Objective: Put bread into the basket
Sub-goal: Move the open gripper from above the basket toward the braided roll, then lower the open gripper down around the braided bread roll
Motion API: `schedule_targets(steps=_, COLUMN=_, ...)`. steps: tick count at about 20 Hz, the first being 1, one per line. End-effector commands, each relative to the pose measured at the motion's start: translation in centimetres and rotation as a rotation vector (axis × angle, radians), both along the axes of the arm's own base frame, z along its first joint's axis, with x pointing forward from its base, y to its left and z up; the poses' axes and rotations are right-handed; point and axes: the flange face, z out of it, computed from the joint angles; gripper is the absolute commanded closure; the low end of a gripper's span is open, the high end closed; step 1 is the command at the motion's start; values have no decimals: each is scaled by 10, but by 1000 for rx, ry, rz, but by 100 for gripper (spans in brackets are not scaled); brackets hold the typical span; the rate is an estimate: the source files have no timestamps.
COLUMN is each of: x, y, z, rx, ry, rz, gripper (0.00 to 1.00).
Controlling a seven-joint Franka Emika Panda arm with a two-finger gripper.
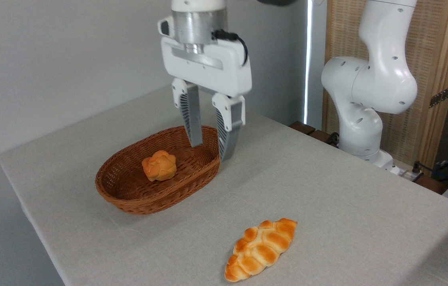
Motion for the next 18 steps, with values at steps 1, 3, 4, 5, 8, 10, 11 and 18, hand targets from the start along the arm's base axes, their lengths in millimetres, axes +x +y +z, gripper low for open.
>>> schedule_targets(steps=1, x=-23, y=27, z=-29, rx=7, ry=-10, rz=-47, gripper=0)
schedule_targets(steps=3, x=-24, y=52, z=-33, rx=0, ry=-2, rz=-9, gripper=0)
schedule_targets(steps=4, x=-25, y=68, z=-36, rx=-12, ry=-3, rz=18, gripper=0)
schedule_targets(steps=5, x=-27, y=91, z=-39, rx=-18, ry=-8, rz=49, gripper=0)
schedule_targets(steps=8, x=-28, y=112, z=-53, rx=20, ry=22, rz=-28, gripper=0)
schedule_targets(steps=10, x=-31, y=112, z=-65, rx=15, ry=50, rz=-33, gripper=0)
schedule_targets(steps=11, x=-33, y=115, z=-67, rx=9, ry=58, rz=-26, gripper=0)
schedule_targets(steps=18, x=-41, y=107, z=-112, rx=-7, ry=163, rz=-45, gripper=0)
